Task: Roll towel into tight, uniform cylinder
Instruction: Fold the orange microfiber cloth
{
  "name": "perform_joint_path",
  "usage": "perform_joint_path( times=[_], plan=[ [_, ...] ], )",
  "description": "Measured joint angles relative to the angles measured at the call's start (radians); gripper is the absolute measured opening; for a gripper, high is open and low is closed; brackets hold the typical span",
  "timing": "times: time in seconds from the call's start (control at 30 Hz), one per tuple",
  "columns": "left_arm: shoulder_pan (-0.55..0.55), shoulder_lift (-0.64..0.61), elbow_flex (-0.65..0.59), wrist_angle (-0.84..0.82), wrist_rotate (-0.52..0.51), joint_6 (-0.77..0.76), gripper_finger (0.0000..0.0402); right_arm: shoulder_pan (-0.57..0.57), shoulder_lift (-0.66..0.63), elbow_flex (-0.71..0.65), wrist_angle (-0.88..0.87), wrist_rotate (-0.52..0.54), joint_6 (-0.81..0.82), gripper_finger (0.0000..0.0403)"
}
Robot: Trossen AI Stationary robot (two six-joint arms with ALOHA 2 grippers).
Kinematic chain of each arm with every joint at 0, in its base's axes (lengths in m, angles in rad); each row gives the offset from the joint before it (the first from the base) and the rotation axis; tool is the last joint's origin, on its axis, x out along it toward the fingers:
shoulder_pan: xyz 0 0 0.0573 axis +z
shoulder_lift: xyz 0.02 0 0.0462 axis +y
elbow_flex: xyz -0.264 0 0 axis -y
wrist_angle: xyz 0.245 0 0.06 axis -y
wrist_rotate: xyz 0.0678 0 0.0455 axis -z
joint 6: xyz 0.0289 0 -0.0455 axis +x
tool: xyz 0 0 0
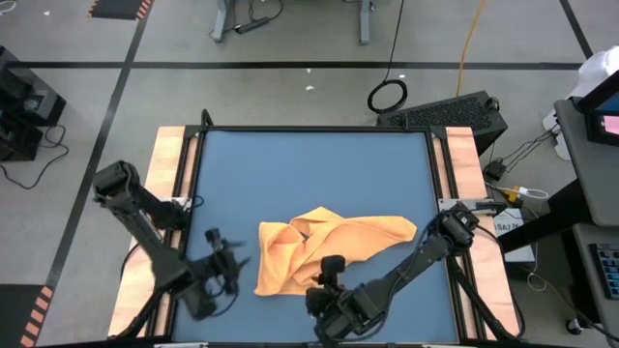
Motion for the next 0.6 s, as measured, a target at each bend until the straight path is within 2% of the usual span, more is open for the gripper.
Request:
perform_joint_path(
  times=[0.1,0.17,0.3,0.4,0.53,0.6],
  plan=[
    [0.148,-0.001,0.0,-0.029,0.005,0.1,0.0212,-0.002,0.0,0.0,-0.042,0.004,-0.025,0.0121],
    [0.254,0.002,-0.005,0.027,0.063,0.217,0.0212,-0.013,0.0,0.0,-0.081,0.035,-0.045,0.0119],
    [0.4,0.01,-0.069,0.31,0.232,0.504,0.0212,-0.074,-0.001,-0.009,-0.197,0.075,-0.073,0.0101],
    [0.473,0.038,-0.125,0.511,0.364,0.601,0.0212,-0.144,-0.004,-0.053,-0.176,0.063,-0.125,0.0078],
    [0.53,0.092,-0.172,0.595,0.445,0.61,0.0212,-0.234,-0.008,-0.184,0.034,-0.089,-0.213,0.0047],
    [0.535,0.107,-0.185,0.587,0.46,0.624,0.0212,-0.262,-0.007,-0.265,0.127,-0.17,-0.206,0.0034]
  ],
)
